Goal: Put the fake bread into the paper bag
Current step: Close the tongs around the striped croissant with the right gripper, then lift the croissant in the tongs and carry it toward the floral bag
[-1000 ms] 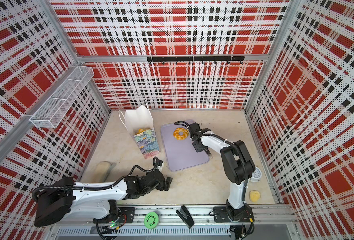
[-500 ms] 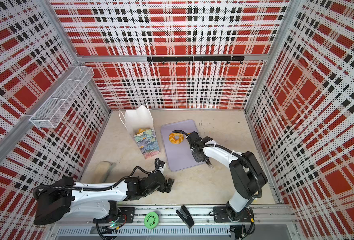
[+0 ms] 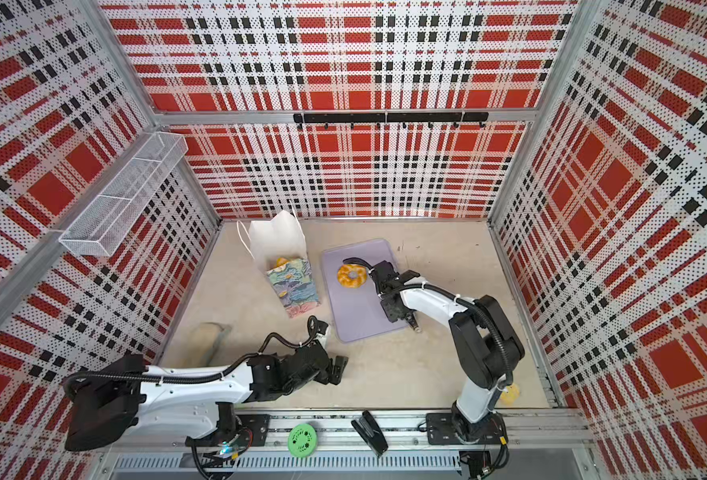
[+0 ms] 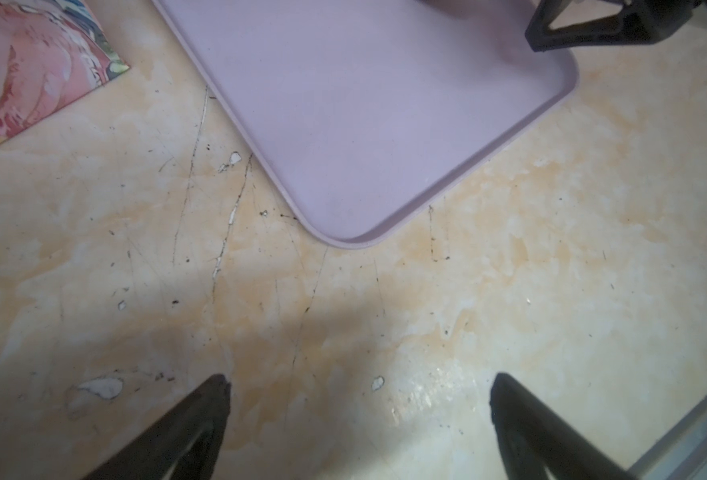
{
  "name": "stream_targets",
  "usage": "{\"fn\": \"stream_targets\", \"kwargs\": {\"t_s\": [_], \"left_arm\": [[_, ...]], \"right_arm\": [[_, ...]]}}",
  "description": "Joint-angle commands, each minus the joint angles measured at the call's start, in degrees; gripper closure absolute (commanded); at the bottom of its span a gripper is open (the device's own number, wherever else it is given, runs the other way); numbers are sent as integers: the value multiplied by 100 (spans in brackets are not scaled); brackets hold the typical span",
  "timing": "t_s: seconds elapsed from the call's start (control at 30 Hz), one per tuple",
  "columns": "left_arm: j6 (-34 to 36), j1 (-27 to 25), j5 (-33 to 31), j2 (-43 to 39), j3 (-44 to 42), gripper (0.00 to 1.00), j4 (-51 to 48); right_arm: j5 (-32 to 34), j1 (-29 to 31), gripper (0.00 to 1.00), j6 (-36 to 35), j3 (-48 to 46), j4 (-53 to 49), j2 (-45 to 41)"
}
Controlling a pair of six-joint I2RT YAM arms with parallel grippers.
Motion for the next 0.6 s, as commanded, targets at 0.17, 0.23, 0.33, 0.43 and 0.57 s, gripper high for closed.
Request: {"fn": "stream_targets", "kwargs": {"t_s": [0.17,0.23,0.33,0.43,0.57], "left_arm": [[-72,-2,-180,-67,-35,1,37],[-70,-6,-178,-74,-34,1,28],[-72,0,-184,-107,-39,1,24],[-85,-6,-204,-150,-67,1,11],[-84,-4,-210,-193,-77,1,-6]], "right_arm": [[7,-18,46,-96,353,138,231],[5,-20,47,-110,398,107,267],[-33,-21,50,-107,399,112,282],[-50,-22,53,-109,353,112,256],[-61,-22,56,-92,288,112,164]]}}
